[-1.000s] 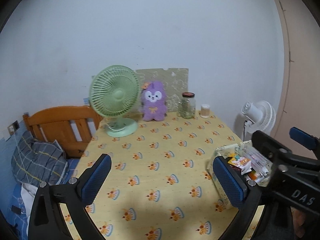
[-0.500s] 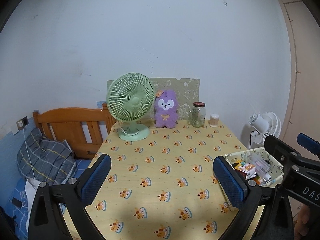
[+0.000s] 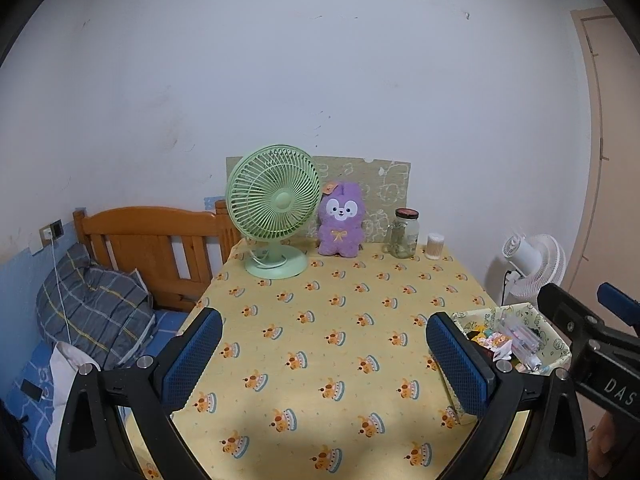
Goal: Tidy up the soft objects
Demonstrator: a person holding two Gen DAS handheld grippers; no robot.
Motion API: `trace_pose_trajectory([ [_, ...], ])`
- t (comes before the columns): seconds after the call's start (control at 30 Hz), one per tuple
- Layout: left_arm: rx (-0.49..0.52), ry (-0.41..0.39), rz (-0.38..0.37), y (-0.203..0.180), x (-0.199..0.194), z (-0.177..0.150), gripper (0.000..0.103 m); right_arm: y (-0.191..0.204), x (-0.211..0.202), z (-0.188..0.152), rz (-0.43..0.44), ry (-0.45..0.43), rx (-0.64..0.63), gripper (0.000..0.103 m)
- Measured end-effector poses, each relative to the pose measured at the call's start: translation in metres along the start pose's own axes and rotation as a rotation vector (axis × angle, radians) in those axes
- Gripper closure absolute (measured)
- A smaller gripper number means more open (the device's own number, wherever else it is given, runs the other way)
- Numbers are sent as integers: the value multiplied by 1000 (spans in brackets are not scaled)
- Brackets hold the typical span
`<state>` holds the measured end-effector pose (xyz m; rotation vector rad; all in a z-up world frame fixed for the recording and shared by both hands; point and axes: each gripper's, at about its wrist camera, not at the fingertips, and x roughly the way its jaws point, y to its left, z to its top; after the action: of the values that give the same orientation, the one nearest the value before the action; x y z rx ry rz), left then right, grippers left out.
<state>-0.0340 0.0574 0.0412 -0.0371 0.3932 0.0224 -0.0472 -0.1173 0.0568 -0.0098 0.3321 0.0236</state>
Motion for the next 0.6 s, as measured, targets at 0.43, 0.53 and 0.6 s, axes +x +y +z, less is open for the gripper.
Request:
trace_pose_trajectory([
  [0.43, -9, -11, 2, 0, -5, 0, 0, 0, -3, -1, 4, -11, -2, 1],
  [0.53, -3, -11, 6, 0, -5, 0, 0, 0, -3, -2, 12, -14, 5, 1],
  [0.6, -2, -13, 7, 1, -6, 0, 0, -1, -2, -2, 12, -16, 7, 1],
])
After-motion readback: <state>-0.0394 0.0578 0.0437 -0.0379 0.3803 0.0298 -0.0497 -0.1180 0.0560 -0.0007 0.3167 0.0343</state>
